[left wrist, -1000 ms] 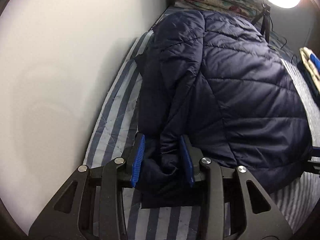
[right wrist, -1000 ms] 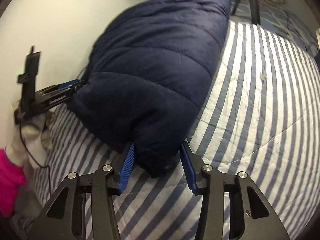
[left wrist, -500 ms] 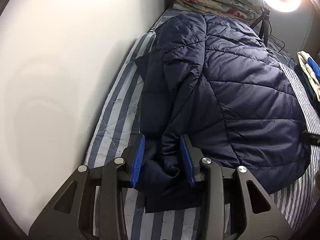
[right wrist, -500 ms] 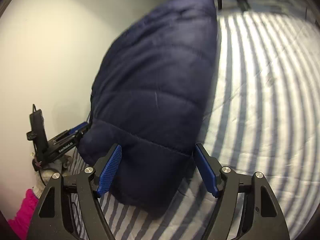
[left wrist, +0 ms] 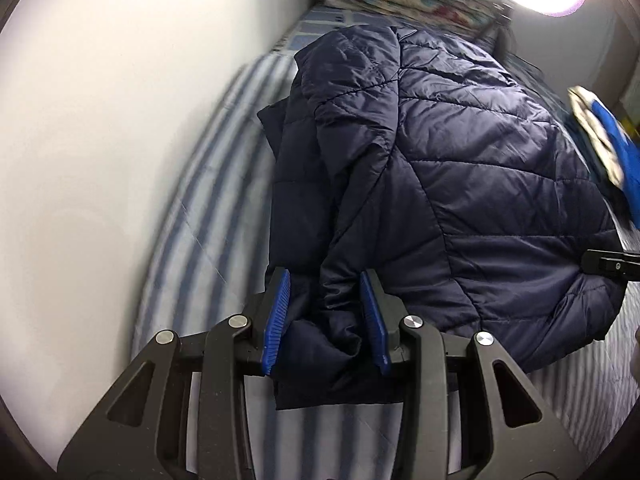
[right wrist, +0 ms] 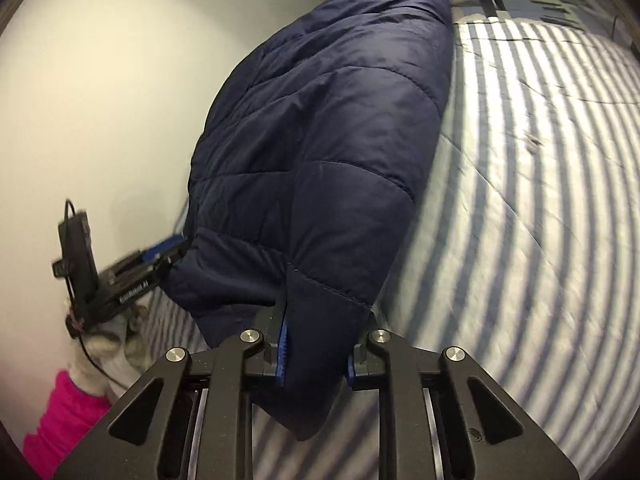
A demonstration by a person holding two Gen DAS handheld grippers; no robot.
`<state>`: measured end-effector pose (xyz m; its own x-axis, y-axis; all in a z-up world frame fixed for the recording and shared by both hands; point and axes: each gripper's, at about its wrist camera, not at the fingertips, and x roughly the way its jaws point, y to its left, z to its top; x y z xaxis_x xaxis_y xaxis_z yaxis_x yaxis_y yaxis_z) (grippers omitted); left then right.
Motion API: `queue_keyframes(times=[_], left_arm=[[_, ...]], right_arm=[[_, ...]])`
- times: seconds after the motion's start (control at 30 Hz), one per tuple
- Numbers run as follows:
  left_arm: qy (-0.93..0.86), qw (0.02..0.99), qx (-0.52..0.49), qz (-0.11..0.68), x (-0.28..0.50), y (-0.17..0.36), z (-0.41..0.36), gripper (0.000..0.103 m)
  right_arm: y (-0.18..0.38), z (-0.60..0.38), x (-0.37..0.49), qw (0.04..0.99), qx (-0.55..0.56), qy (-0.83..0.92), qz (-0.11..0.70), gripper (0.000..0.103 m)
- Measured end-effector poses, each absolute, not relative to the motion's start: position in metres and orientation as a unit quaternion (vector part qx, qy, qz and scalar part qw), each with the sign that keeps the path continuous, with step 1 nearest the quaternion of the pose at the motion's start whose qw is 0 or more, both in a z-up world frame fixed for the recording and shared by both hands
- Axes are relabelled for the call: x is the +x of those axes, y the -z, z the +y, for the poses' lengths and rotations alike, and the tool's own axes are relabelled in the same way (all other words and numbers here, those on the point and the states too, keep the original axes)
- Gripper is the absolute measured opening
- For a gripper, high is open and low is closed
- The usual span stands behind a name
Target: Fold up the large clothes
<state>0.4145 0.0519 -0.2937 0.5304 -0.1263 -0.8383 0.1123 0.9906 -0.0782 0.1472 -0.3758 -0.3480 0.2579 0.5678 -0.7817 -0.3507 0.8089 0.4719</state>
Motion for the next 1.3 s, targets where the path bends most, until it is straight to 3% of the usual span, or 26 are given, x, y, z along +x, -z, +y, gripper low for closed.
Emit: queue_keyframes(times=[0.47,0.53,0.57,0.73,0.9,1.07,1.2,1.27,1.3], left_arm=[[0.223,0.811,0.032,0.539,0.276,0.286,-0.043,0.039],[0.233,0.813,0.037,0.533,0.269,0.276,-0.047,0.039],[0.239,0.816,0.031,0.526,0.266,0.267,-0.047,0.039],[0.237,0.851,-0.027,0.468,0.272,0.217,-0.026,0.039],[0.207,0.881,-0.008,0.426,0.306,0.202,-0.032,0.039],[0.186,0.879,0.016,0.439,0.347,0.235,-0.047,0.039],[0.164,0.862,0.019,0.479,0.367,0.28,-0.043,0.041],[0.158,0.859,0.016,0.487,0.37,0.294,-0.04,0.054],[0.156,0.86,0.022,0.486,0.371,0.297,-0.04,0.056]], right_arm=[[0.335,-0.488,0.011,0.777,0.018,-0.248,0.577,0.018],[0.338,-0.494,-0.001,0.772,0.009,-0.254,0.583,0.02],[0.337,-0.496,-0.006,0.773,0.005,-0.256,0.581,0.026],[0.303,-0.51,-0.029,0.816,-0.02,-0.244,0.523,0.03],[0.28,-0.515,-0.016,0.871,-0.017,-0.212,0.443,0.03],[0.296,-0.5,0.016,0.882,-0.017,-0.208,0.422,0.03],[0.323,-0.493,0.035,0.866,-0.031,-0.207,0.454,0.031],[0.332,-0.493,0.037,0.859,-0.026,-0.213,0.465,0.031],[0.333,-0.491,0.04,0.855,-0.029,-0.215,0.471,0.031]])
